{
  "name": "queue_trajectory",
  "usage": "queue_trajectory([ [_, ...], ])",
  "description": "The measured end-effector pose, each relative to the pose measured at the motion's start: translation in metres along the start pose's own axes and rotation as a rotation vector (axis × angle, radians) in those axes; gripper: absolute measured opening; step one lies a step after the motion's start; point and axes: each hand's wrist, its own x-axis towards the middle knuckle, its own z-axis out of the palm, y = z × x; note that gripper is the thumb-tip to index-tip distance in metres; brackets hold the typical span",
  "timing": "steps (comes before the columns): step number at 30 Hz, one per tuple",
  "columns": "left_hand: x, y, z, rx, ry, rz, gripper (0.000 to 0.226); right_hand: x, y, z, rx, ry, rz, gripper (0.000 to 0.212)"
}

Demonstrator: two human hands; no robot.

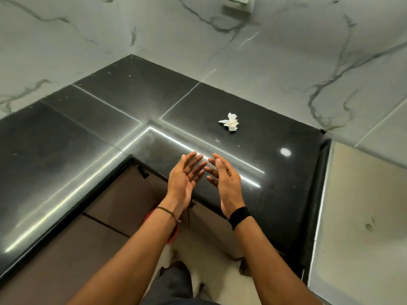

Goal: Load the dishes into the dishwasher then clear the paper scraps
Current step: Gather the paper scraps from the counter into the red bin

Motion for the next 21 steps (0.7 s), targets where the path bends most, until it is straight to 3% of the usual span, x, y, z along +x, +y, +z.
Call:
queue_trajectory([
  [10,0.116,0.006,0.056,0.030,-0.135,-0.123,0.042,0.103,-0.017,-0.011,-0.101,0.156,-0.039,0.033],
  [16,0.187,0.030,0.067,0.013,-0.161,-0.185,0.040,0.176,-0.028,-0.005,-0.496,0.241,-0.182,0.035],
  [21,0.226,0.040,0.075,0.011,-0.186,-0.234,0.041,0.218,-0.025,-0.014,-0.732,0.363,-0.144,0.031],
])
